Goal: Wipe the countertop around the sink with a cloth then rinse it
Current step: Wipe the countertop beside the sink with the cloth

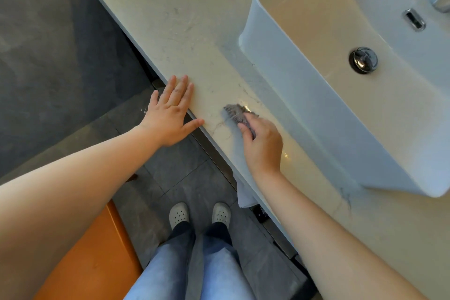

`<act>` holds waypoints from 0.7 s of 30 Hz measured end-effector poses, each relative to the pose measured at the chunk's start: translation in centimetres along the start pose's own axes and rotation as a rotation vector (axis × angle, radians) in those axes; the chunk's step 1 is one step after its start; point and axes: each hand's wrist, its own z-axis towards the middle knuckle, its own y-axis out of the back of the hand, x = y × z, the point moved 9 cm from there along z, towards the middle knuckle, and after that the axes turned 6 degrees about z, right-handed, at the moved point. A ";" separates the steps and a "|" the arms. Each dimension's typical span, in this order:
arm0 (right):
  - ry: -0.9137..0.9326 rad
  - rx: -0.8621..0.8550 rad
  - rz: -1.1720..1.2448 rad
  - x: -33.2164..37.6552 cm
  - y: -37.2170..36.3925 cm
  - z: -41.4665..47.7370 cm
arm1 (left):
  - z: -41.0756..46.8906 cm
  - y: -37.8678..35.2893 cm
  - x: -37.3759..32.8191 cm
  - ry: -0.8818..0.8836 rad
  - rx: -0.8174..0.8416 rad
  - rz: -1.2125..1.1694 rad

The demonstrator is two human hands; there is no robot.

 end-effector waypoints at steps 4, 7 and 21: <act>0.021 0.069 0.034 2.1 -0.8 -3.0 | 0.1 1.5 1.0 -0.062 -0.015 0.062; -0.114 0.245 0.220 2.7 -1.2 -4.4 | 0.1 2.0 1.6 -0.105 0.019 0.083; -0.228 -0.167 0.043 -2.8 3.9 5.1 | -0.1 1.7 1.1 -0.043 0.060 -0.008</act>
